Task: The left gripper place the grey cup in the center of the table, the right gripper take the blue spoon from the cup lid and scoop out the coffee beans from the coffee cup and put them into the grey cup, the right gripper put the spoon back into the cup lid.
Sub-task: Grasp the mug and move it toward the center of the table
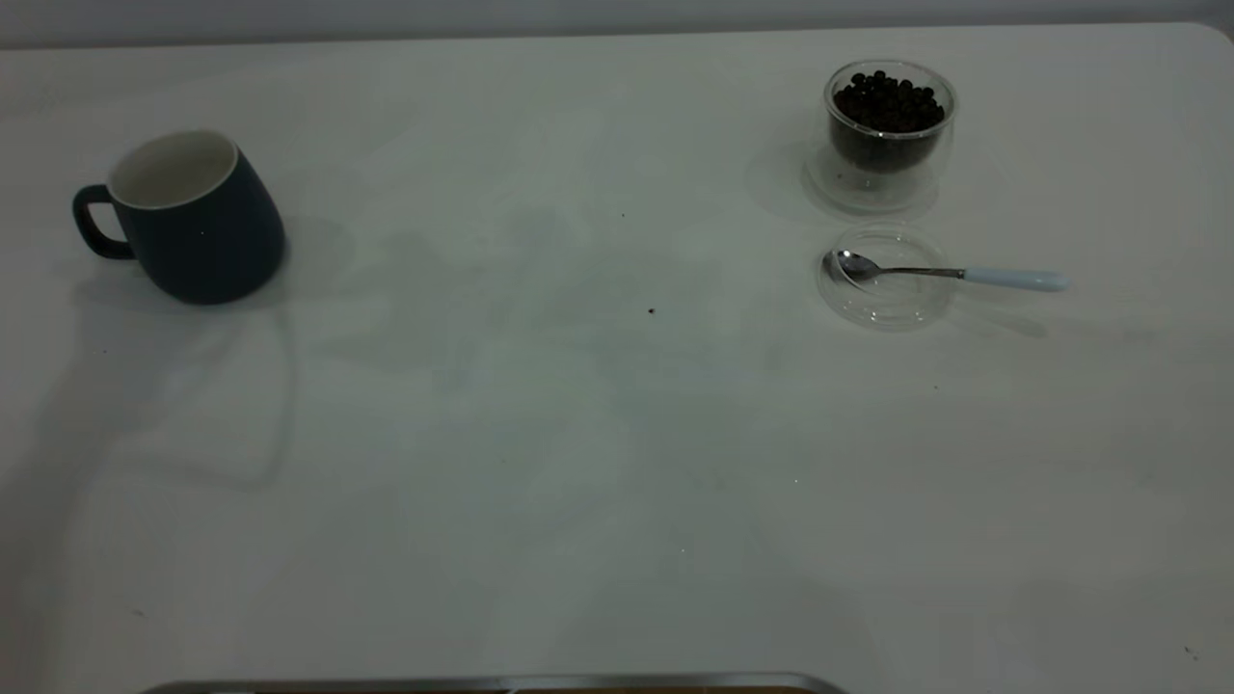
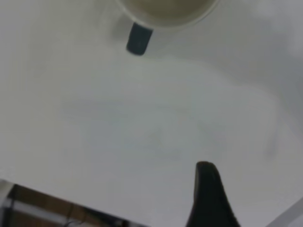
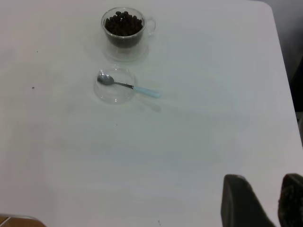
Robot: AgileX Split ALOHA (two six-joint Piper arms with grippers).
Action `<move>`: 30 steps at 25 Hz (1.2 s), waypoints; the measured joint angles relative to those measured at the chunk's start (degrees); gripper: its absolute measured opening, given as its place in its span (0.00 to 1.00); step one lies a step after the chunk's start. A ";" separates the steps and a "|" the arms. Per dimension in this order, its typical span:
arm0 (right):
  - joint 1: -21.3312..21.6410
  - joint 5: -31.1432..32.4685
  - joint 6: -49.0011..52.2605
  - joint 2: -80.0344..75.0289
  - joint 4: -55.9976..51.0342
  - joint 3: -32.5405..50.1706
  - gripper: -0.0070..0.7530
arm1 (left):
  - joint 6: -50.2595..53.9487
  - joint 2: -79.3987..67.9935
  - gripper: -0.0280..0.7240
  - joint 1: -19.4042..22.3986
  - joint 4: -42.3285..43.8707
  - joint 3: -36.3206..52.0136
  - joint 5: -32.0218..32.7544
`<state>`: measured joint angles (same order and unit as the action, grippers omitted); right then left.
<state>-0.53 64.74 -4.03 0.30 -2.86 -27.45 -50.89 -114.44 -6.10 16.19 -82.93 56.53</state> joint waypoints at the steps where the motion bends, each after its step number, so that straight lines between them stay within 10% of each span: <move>1: 0.00 0.00 0.00 0.00 0.00 0.00 0.32 | -0.24 -0.83 0.78 0.00 1.28 0.00 -0.79; 30: 0.00 0.00 0.00 0.00 0.00 0.00 0.32 | -0.05 -18.21 0.78 0.04 13.74 -0.45 -24.59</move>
<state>-0.53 64.74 -4.03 0.30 -2.86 -27.45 -50.93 -132.65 -6.06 29.93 -83.39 31.94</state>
